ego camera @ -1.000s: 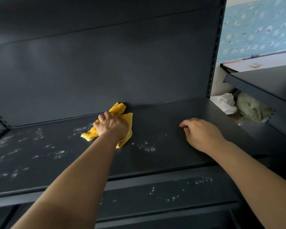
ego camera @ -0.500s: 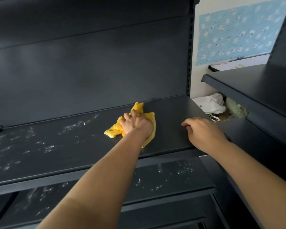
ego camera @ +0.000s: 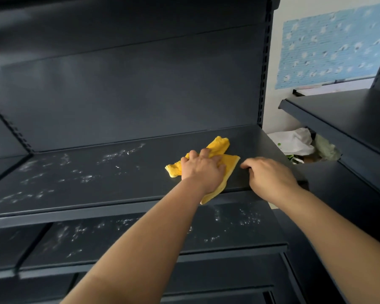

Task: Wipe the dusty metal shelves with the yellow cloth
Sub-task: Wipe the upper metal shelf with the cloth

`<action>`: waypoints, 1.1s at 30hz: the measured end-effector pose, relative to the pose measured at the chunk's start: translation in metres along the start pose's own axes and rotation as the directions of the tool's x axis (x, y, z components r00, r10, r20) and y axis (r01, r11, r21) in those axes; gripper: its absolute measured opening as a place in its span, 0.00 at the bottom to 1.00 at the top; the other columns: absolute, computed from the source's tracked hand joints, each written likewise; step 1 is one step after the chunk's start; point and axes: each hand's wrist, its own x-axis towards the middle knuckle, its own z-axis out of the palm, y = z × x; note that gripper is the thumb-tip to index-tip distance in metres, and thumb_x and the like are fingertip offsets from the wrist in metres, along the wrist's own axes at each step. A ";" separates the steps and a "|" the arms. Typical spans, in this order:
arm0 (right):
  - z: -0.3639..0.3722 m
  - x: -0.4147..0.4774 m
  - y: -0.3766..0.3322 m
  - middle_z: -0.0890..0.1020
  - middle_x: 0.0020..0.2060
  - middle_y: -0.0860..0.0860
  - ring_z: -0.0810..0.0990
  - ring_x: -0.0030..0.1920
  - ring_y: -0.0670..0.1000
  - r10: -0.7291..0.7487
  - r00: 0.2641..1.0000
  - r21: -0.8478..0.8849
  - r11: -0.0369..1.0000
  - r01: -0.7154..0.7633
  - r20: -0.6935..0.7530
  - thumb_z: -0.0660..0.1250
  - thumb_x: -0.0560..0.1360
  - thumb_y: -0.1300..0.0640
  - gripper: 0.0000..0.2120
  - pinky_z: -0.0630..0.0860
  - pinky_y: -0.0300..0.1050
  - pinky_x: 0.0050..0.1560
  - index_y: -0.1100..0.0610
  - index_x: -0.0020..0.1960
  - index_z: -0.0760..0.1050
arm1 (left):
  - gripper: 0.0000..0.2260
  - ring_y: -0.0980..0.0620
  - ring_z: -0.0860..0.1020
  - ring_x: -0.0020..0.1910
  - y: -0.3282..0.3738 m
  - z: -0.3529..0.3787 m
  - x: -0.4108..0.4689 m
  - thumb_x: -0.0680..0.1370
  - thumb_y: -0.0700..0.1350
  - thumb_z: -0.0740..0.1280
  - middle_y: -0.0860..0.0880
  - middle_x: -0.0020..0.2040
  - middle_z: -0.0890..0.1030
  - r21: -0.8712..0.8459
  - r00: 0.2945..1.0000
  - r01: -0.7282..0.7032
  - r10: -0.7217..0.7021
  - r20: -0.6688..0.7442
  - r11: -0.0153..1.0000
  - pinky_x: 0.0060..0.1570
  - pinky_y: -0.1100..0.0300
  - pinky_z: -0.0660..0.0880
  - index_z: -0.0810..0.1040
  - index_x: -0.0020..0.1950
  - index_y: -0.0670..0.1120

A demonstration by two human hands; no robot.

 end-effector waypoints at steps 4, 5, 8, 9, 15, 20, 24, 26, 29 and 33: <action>0.009 0.007 -0.031 0.77 0.60 0.48 0.76 0.58 0.53 -0.044 0.999 -0.005 0.999 0.044 0.011 0.56 0.78 0.59 0.17 0.70 0.45 0.44 0.47 0.64 0.73 | 0.22 0.42 0.65 0.65 -0.034 0.002 -0.012 0.79 0.60 0.45 0.51 0.71 0.65 -0.015 0.998 0.055 -0.055 -0.006 0.998 0.60 0.43 0.62 0.65 0.71 0.61; 0.011 0.009 -0.039 0.77 0.60 0.48 0.76 0.58 0.53 -0.054 0.998 -0.004 0.999 0.054 0.013 0.56 0.78 0.58 0.17 0.70 0.45 0.44 0.47 0.64 0.73 | 0.22 0.42 0.64 0.65 -0.043 0.002 -0.015 0.79 0.60 0.45 0.51 0.71 0.65 -0.016 0.998 0.069 -0.069 -0.003 0.997 0.60 0.43 0.62 0.64 0.71 0.62; 0.019 0.011 -0.068 0.76 0.62 0.48 0.76 0.59 0.52 -0.080 0.996 0.001 0.997 0.080 0.036 0.56 0.78 0.60 0.18 0.73 0.46 0.46 0.47 0.66 0.71 | 0.21 0.42 0.64 0.65 -0.075 0.002 -0.024 0.79 0.60 0.45 0.50 0.71 0.65 -0.015 0.994 0.108 -0.108 0.003 0.994 0.60 0.43 0.61 0.64 0.71 0.62; 0.021 0.012 -0.079 0.76 0.62 0.48 0.76 0.59 0.52 -0.087 0.995 0.001 0.996 0.087 0.039 0.56 0.78 0.60 0.19 0.73 0.46 0.46 0.47 0.66 0.71 | 0.21 0.42 0.64 0.65 -0.085 0.002 -0.030 0.80 0.59 0.45 0.50 0.72 0.64 -0.019 0.992 0.122 -0.123 -0.002 0.992 0.60 0.43 0.61 0.64 0.71 0.62; 0.034 0.017 -0.152 0.79 0.59 0.52 0.78 0.56 0.57 -0.173 0.982 0.133 0.974 0.181 -0.070 0.55 0.78 0.63 0.20 0.76 0.49 0.48 0.51 0.68 0.68 | 0.19 0.40 0.61 0.69 -0.132 -0.015 -0.053 0.79 0.59 0.52 0.51 0.74 0.61 -0.143 0.985 0.118 -0.097 0.146 0.983 0.65 0.43 0.59 0.62 0.71 0.66; 0.057 0.028 -0.212 0.79 0.55 0.60 0.79 0.53 0.63 -0.058 0.993 0.142 0.989 0.043 0.104 0.49 0.81 0.49 0.19 0.73 0.51 0.45 0.56 0.69 0.63 | 0.16 0.48 0.77 0.58 -0.197 -0.046 -0.069 0.76 0.38 0.62 0.48 0.59 0.80 -0.807 0.974 0.219 -0.073 0.215 0.548 0.60 0.53 0.74 0.80 0.58 0.52; 0.079 0.035 -0.252 0.75 0.62 0.58 0.76 0.58 0.62 0.076 0.988 0.084 0.993 -0.088 0.134 0.47 0.73 0.29 0.41 0.73 0.53 0.49 0.57 0.75 0.52 | 0.16 0.45 0.77 0.51 -0.272 -0.035 -0.087 0.74 0.36 0.58 0.49 0.50 0.79 -0.543 0.943 0.306 -0.329 0.058 0.782 0.49 0.56 0.75 0.81 0.53 0.49; 0.086 0.039 -0.267 0.73 0.65 0.56 0.75 0.60 0.60 0.078 0.991 0.076 0.993 -0.087 0.111 0.49 0.71 0.27 0.42 0.74 0.55 0.55 0.55 0.74 0.54 | 0.14 0.43 0.76 0.50 -0.305 -0.027 -0.096 0.72 0.36 0.58 0.46 0.47 0.79 -0.438 0.916 0.371 -0.399 0.031 0.819 0.43 0.54 0.74 0.80 0.51 0.46; 0.095 0.045 -0.294 0.72 0.66 0.53 0.73 0.62 0.59 0.038 0.991 0.078 0.996 -0.048 0.125 0.49 0.66 0.22 0.45 0.72 0.57 0.60 0.51 0.72 0.58 | 0.15 0.42 0.71 0.58 -0.346 -0.019 -0.104 0.73 0.38 0.59 0.46 0.54 0.79 -0.327 0.903 0.388 -0.426 -0.052 0.862 0.46 0.52 0.71 0.78 0.57 0.46; 0.111 0.055 -0.342 0.74 0.64 0.49 0.75 0.61 0.56 -0.040 0.988 0.119 0.993 0.022 0.152 0.53 0.61 0.20 0.46 0.73 0.55 0.57 0.47 0.70 0.60 | 0.17 0.42 0.68 0.62 -0.383 -0.019 -0.111 0.73 0.39 0.59 0.46 0.60 0.77 -0.315 0.897 0.377 -0.428 -0.109 0.871 0.52 0.50 0.68 0.75 0.61 0.46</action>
